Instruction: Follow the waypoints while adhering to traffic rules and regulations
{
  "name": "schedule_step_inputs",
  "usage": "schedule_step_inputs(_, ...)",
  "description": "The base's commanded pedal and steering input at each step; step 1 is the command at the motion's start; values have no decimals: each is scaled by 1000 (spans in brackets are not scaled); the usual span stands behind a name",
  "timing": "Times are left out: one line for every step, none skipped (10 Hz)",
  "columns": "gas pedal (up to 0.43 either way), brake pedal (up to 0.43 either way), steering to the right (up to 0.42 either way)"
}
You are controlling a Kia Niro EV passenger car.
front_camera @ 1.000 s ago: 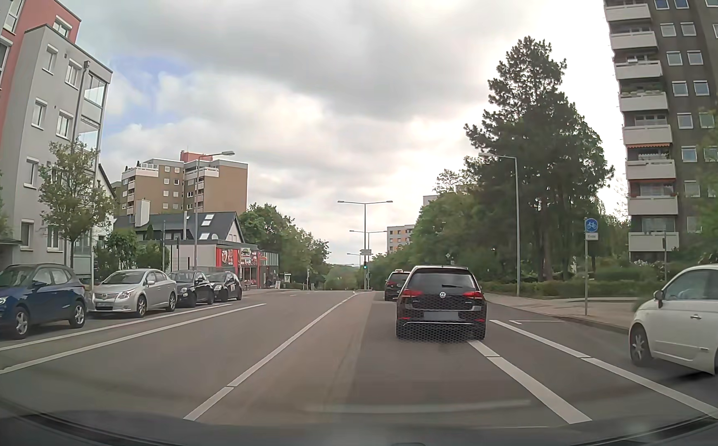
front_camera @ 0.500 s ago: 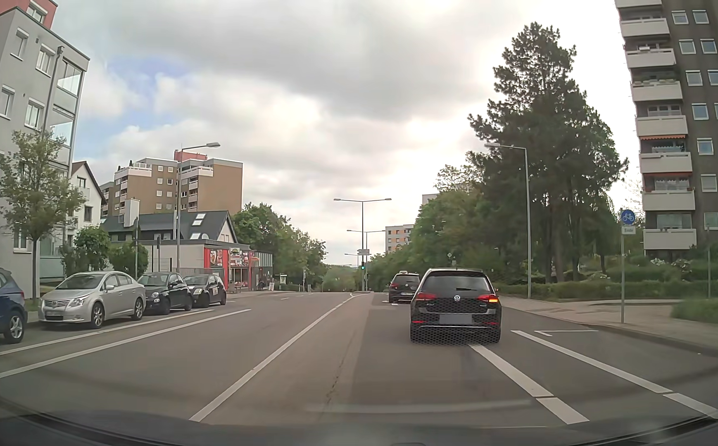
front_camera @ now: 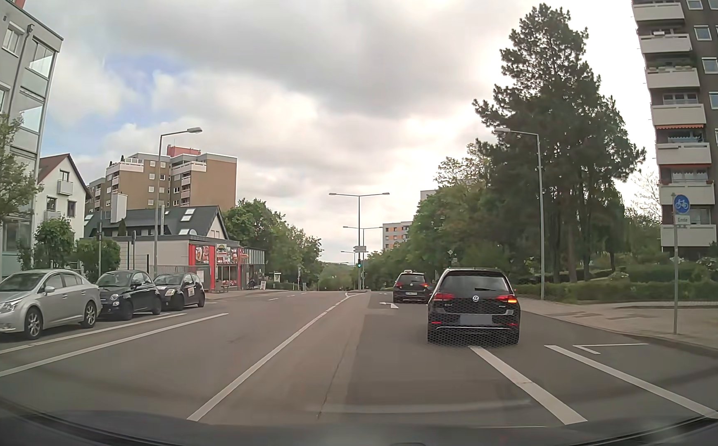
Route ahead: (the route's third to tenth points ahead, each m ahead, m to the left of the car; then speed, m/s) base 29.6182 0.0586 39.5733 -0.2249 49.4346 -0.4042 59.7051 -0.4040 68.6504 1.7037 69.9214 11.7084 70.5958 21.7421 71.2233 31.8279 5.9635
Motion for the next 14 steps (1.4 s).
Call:
schedule_step_inputs(240, 0, 8)
schedule_step_inputs(240, 0, 7)
schedule_step_inputs(240, 0, 5)
schedule_step_inputs(240, 0, 4)
schedule_step_inputs(240, 0, 5)
schedule_step_inputs(240, 0, 5)
schedule_step_inputs(240, 0, 4)
schedule_step_inputs(240, 0, 4)
schedule_step_inputs(240, 0, 4)
schedule_step_inputs(240, 0, 4)
schedule_step_inputs(240, 0, 4)
schedule_step_inputs(240, 0, 4)
schedule_step_inputs(240, 0, 4)
schedule_step_inputs(248, 0, 4)
